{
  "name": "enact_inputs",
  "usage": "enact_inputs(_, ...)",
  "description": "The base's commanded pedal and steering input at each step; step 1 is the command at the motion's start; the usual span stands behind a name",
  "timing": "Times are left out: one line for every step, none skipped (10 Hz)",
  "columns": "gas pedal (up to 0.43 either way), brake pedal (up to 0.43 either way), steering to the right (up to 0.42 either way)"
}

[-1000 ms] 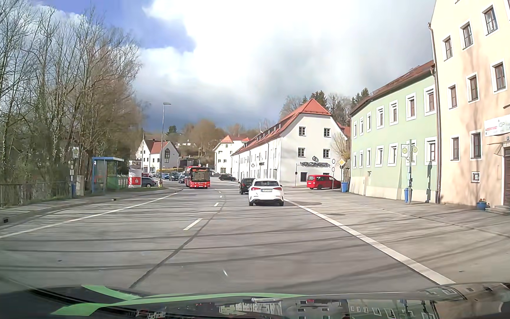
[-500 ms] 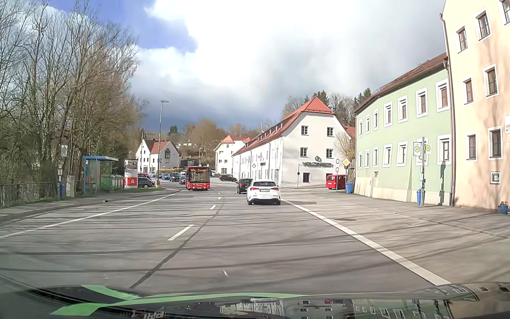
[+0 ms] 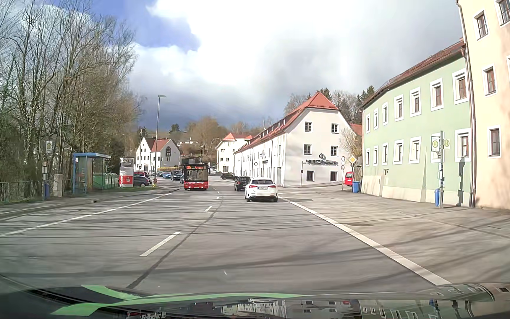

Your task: Follow the waypoints while adhering to traffic rules and regulations

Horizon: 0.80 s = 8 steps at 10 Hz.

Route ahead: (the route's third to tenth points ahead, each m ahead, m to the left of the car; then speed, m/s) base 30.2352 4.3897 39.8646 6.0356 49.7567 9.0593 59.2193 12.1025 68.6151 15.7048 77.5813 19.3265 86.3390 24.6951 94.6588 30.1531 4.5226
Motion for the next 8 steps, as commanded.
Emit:
enact_inputs(0.26, 0.0, -0.02)
enact_inputs(0.26, 0.0, -0.02)
enact_inputs(0.268, 0.0, -0.02)
enact_inputs(0.28, 0.0, -0.02)
enact_inputs(0.28, 0.0, -0.02)
enact_inputs(0.28, 0.0, -0.021)
enact_inputs(0.287, 0.0, -0.022)
enact_inputs(0.287, 0.0, -0.024)
